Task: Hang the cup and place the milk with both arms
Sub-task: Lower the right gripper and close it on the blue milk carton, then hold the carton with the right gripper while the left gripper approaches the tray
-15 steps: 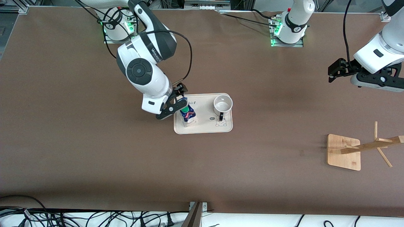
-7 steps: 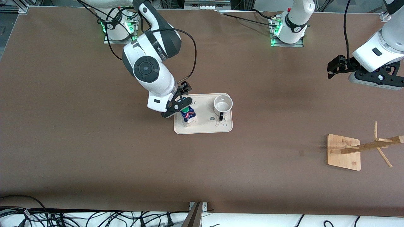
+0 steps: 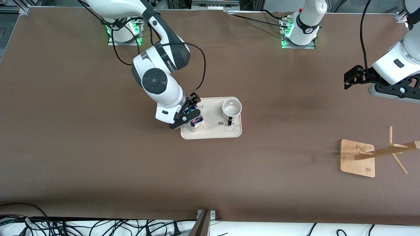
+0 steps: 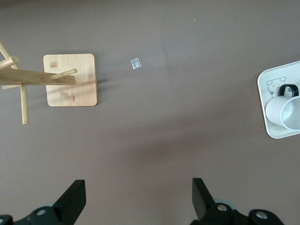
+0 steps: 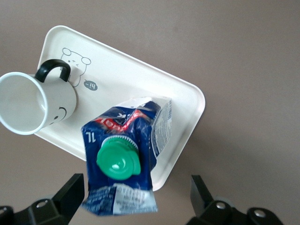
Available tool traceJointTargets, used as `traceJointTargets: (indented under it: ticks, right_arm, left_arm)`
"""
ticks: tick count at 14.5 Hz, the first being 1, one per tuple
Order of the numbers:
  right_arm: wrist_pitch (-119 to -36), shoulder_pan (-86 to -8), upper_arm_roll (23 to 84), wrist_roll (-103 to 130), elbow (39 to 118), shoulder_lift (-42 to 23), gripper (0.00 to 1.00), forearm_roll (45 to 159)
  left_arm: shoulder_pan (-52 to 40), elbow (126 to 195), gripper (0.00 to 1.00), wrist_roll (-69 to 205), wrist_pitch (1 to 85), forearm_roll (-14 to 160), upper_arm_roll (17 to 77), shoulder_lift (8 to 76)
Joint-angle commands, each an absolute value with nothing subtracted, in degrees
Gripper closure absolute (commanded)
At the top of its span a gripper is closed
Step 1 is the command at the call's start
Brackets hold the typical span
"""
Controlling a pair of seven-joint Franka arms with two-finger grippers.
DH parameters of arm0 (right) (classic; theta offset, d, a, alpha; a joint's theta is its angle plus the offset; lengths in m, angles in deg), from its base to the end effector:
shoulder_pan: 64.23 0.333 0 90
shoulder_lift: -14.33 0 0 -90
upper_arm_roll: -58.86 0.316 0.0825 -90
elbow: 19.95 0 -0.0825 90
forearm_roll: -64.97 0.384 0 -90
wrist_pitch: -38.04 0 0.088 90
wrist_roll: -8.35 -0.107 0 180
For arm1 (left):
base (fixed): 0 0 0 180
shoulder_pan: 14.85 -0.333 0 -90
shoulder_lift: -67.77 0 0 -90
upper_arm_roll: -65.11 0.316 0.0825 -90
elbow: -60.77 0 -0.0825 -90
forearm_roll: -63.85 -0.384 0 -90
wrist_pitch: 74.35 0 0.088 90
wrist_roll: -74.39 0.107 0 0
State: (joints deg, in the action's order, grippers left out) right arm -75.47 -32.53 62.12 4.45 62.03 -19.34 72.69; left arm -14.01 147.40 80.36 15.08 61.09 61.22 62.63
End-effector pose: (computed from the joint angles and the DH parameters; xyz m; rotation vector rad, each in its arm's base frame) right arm 0.5812 0.4078 0.3495 -2.9205 -0.7101 0.1294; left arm 0.5789 -0.0409 0.6006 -3.0857 0.2895 0.0637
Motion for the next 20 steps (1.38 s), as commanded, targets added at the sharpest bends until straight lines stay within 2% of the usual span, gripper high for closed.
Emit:
traceJointTargets:
  ticks: [1,13,20]
  right_arm:
    - [-77.09,-32.24,62.12,3.78,61.09,-19.86,0.00,73.67]
    - [-77.19,-31.98,62.20,4.39,61.43,-19.86,0.00,73.67]
    - [-77.19,-30.66,62.20,4.83,61.70,-20.73,0.00,73.41]
  left_arm:
    - [-14.15,144.35,0.00,80.81,14.33,60.34,61.15,61.01]
    - [-14.15,144.87,0.00,80.72,13.98,60.34,60.98,61.01]
    - [-12.23,142.87,0.00,78.53,13.19,62.45,59.84,57.49]
